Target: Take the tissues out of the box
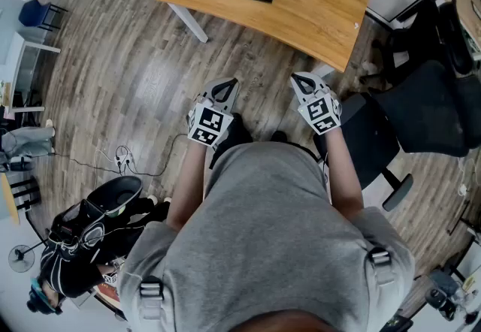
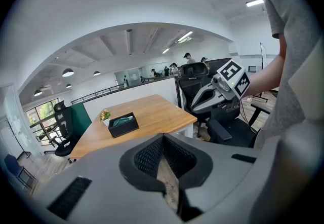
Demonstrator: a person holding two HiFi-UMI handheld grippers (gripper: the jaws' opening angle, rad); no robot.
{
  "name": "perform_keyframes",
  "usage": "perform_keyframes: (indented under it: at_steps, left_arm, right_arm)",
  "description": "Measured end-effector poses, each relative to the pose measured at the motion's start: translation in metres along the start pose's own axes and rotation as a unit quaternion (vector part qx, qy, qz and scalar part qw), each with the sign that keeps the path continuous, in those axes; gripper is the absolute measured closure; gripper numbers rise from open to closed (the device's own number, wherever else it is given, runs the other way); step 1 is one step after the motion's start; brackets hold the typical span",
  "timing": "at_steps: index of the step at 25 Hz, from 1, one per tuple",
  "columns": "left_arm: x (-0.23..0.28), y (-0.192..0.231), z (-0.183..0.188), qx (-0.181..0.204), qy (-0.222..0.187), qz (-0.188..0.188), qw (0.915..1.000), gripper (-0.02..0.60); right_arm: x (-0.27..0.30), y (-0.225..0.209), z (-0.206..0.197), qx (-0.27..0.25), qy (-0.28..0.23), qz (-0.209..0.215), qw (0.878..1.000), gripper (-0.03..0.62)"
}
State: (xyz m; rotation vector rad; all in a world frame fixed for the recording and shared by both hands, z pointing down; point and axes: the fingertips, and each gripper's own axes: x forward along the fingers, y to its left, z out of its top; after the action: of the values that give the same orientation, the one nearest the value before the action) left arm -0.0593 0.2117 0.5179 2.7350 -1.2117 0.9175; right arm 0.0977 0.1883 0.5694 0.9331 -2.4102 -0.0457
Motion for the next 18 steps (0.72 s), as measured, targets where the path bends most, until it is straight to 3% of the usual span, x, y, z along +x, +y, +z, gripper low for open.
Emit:
perform_keyframes:
  at_steps: [5,18]
  left_arm:
    - [-0.003,-0.025,0.007,0.002,0.002,0.002,1.0,0.561]
    - [-0.002,-0.042,0.009,-0.007,0.005,0.006,0.9999,0.561]
  right_arm:
    - [-0.021,0.002,-0.01,0.006,-0.004,0.003,1.0,0.588]
    - [-0.033,0.007,-0.018,0.027,-0.02,0.021,0.999,0.588]
